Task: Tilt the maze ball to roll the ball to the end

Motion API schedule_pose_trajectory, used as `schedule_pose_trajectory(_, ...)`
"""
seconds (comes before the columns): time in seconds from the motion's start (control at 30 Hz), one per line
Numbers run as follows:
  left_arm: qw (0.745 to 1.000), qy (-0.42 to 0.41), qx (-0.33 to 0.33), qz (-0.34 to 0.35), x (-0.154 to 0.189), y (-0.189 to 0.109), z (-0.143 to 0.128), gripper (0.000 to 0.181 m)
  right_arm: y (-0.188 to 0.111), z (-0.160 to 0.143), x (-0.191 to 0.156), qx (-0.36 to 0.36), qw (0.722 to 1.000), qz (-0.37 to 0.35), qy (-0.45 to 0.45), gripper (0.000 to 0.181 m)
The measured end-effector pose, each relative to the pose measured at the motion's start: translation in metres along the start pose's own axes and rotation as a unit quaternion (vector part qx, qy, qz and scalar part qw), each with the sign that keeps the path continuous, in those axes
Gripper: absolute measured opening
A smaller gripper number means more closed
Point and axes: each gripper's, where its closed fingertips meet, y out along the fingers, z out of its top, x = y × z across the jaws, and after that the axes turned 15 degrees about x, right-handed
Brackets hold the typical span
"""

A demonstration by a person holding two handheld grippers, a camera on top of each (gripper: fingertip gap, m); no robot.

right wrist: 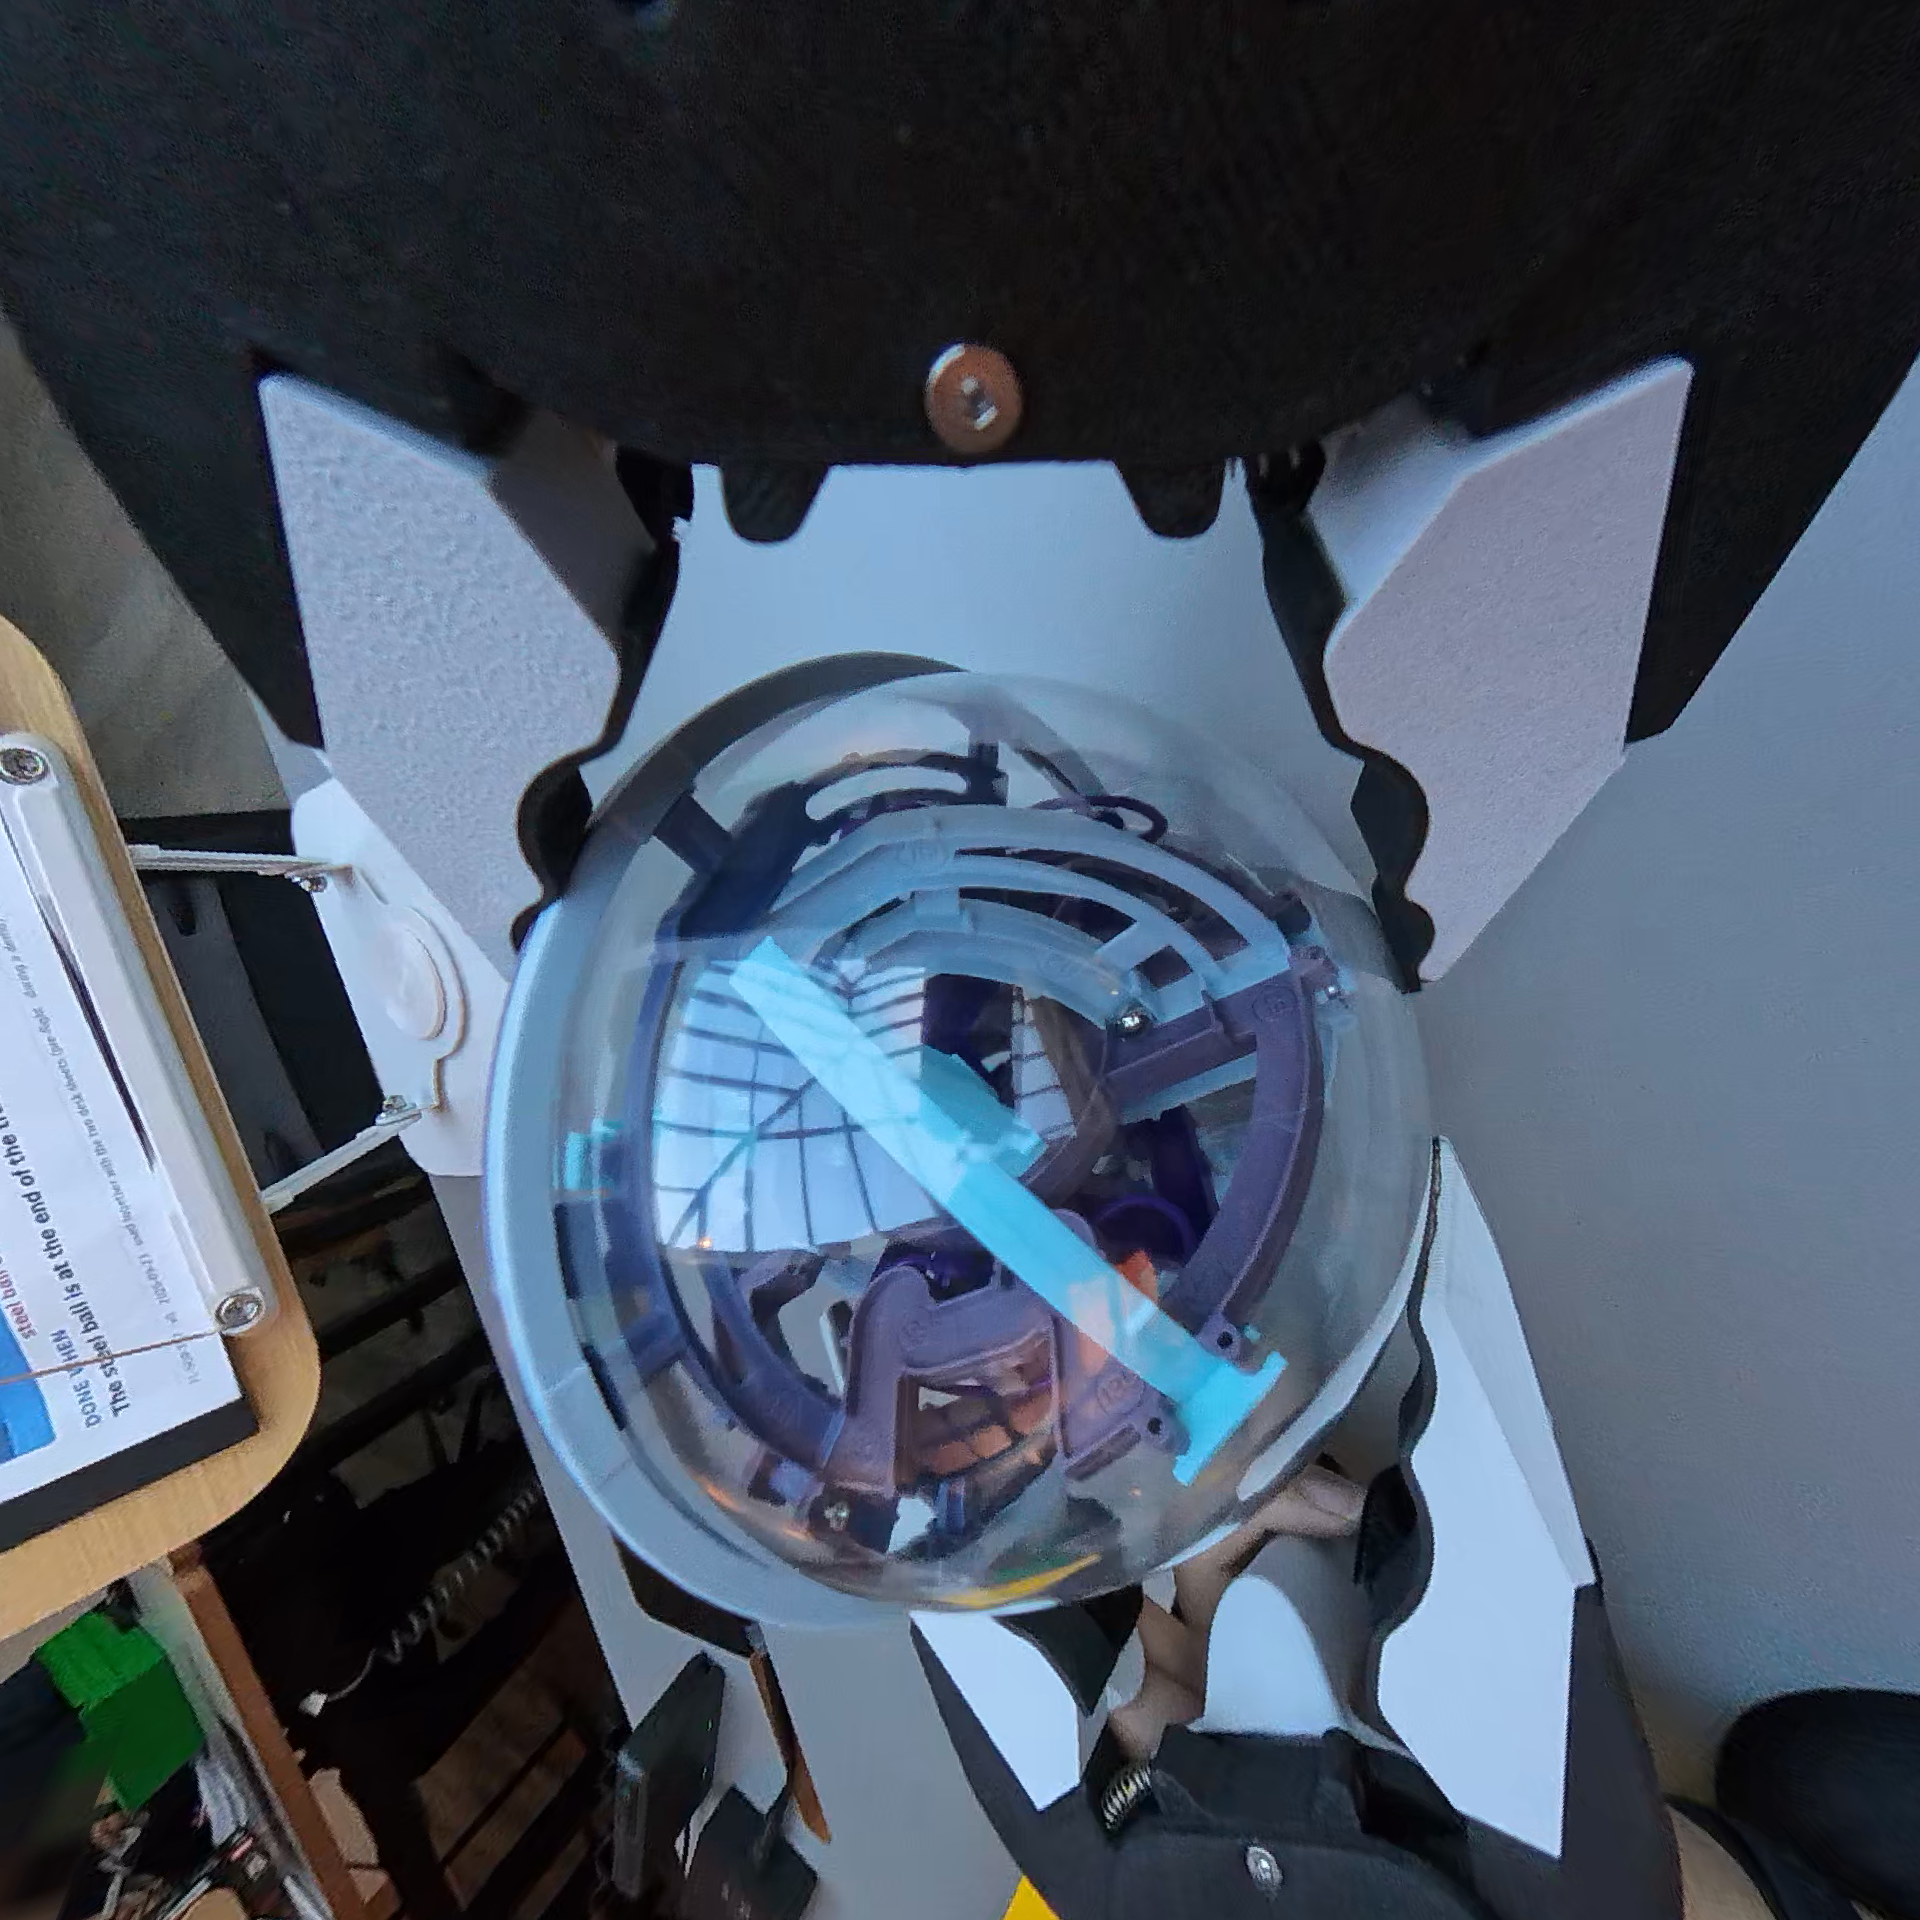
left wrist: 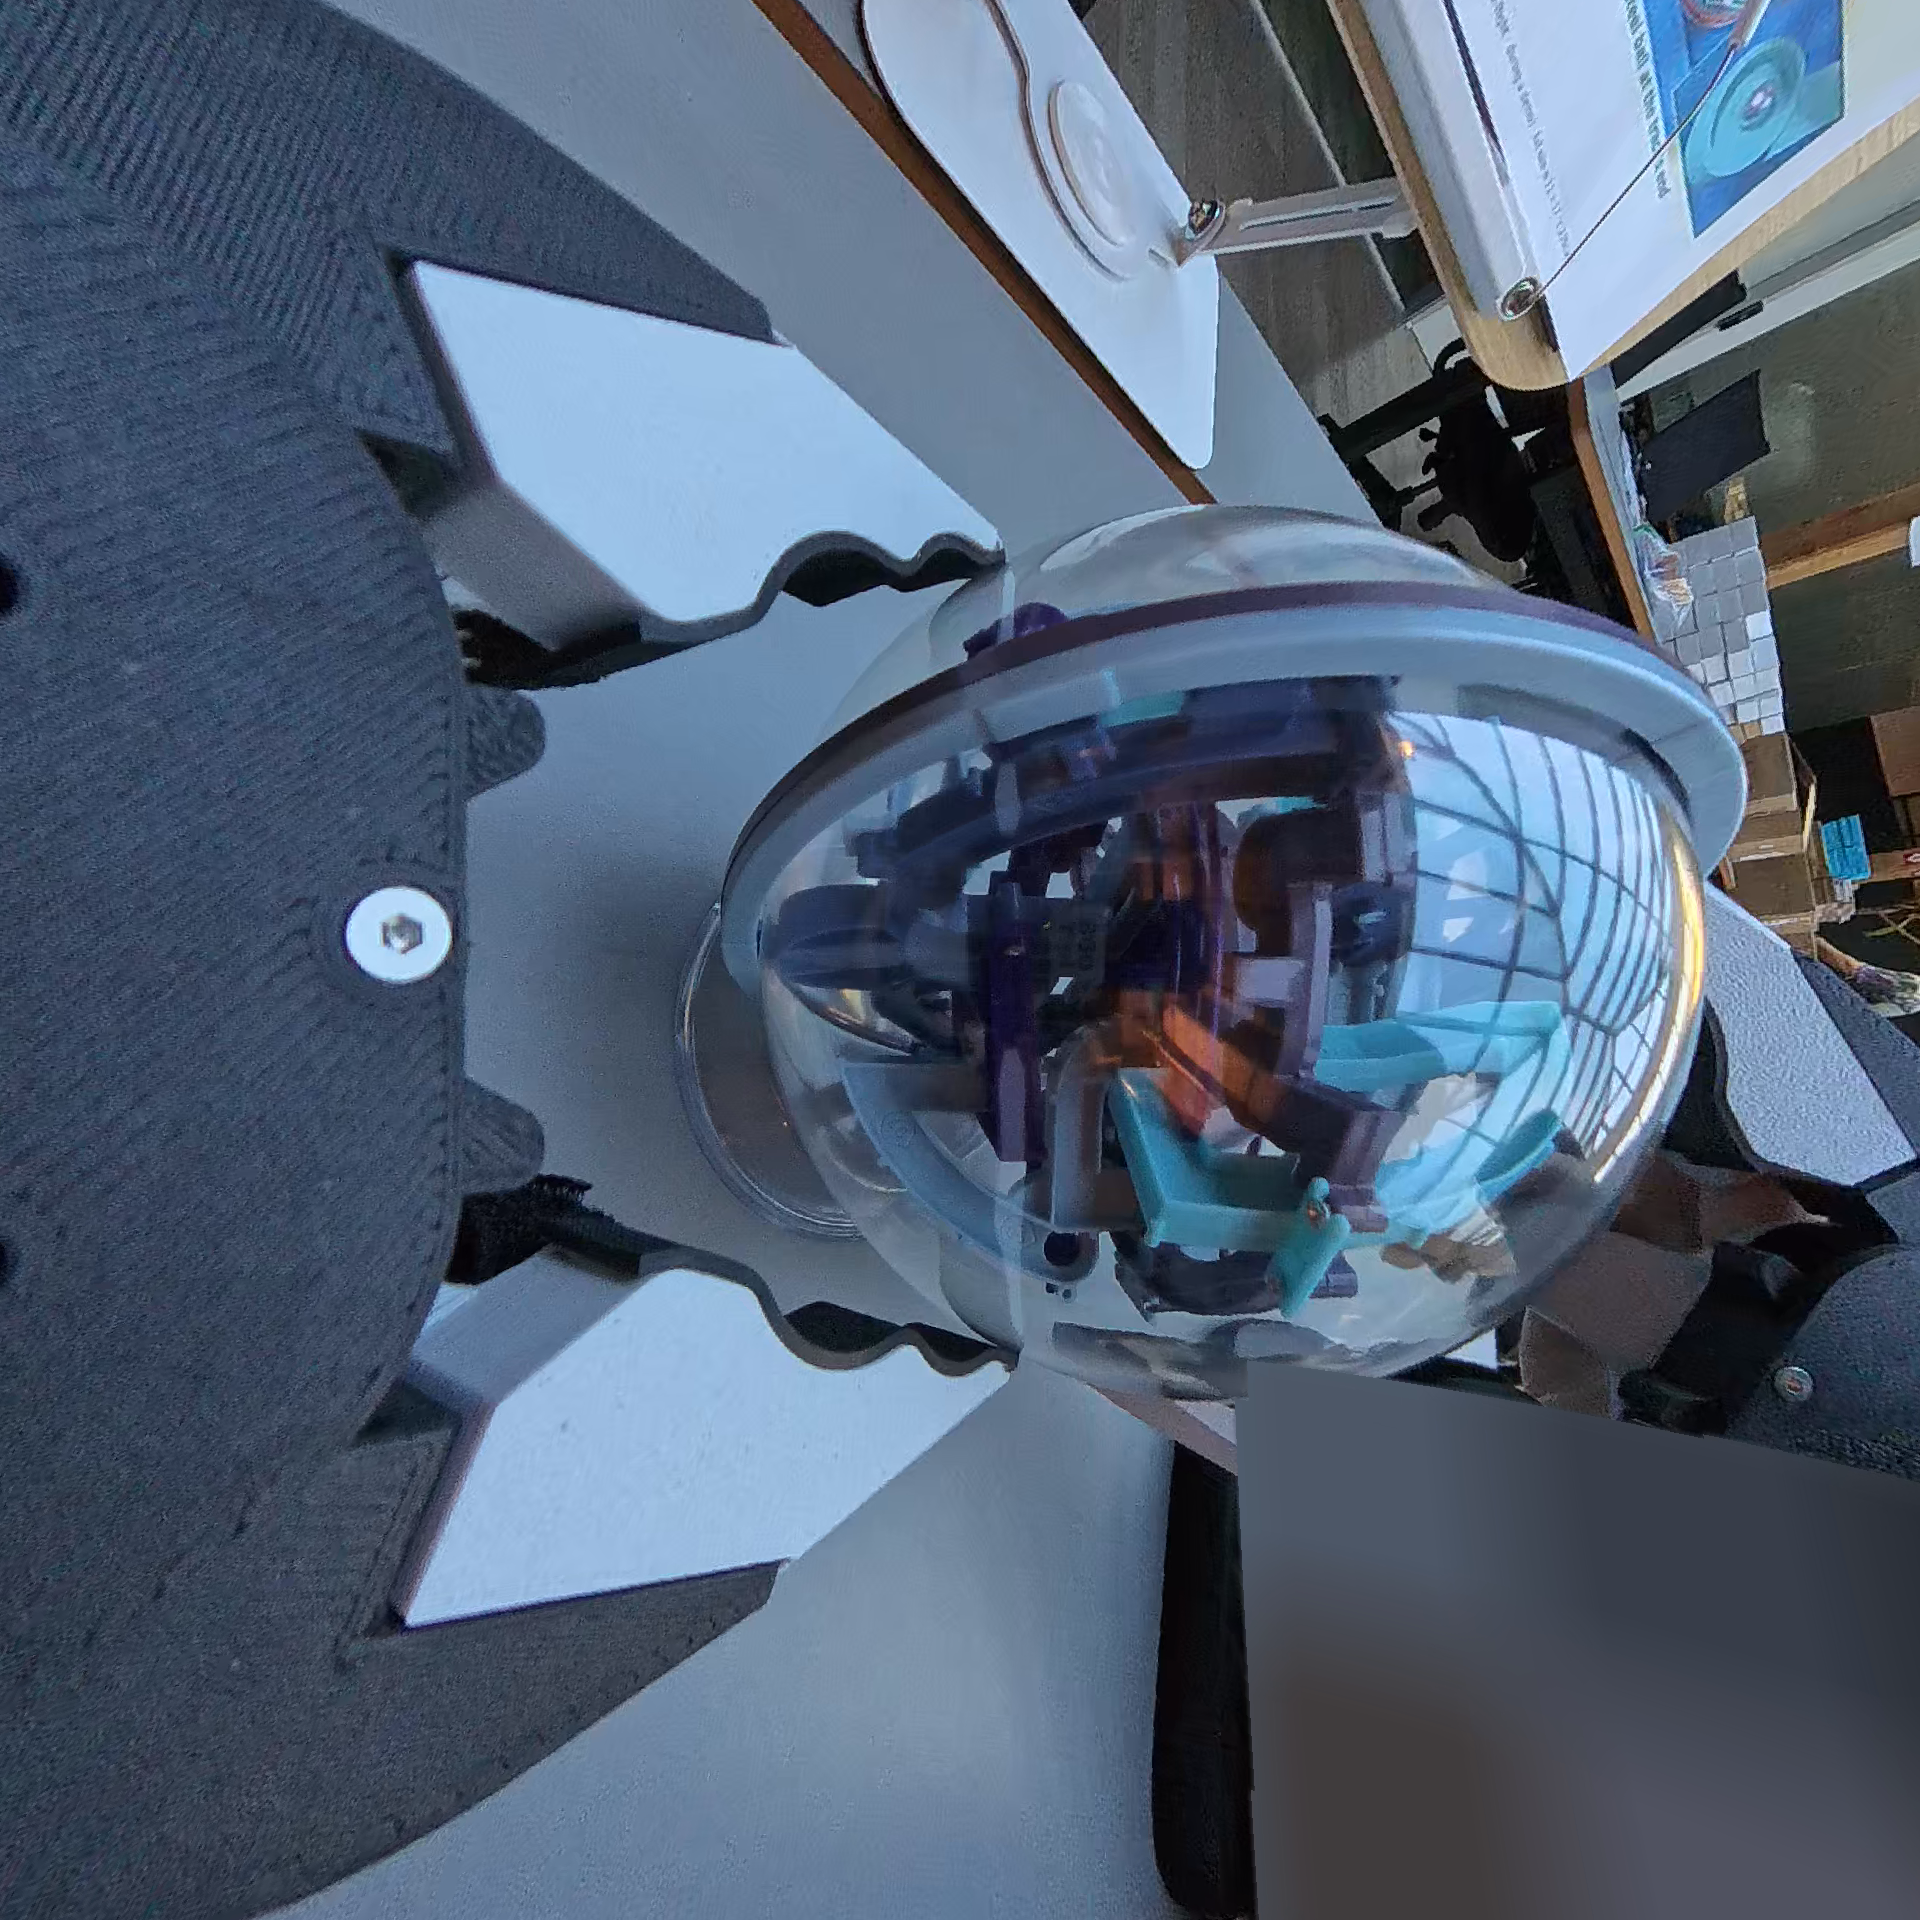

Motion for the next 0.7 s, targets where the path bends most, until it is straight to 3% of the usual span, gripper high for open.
schedule_pose_trajectory(0.23, 1.0, -0.002, 0.012, -0.007, 0.0, 0.001, 0.001, 0.138, -0.002, -0.001, -0.001, 0.012, 1.0, -0.004, 0.013, 0.15)
schedule_pose_trajectory(0.7, 0.998, -0.025, -0.049, -0.017, 0.002, 0.002, -0.025, 0.138, -0.003, -0.004, -0.001, 0.033, 0.999, -0.023, 0.029, 0.149)
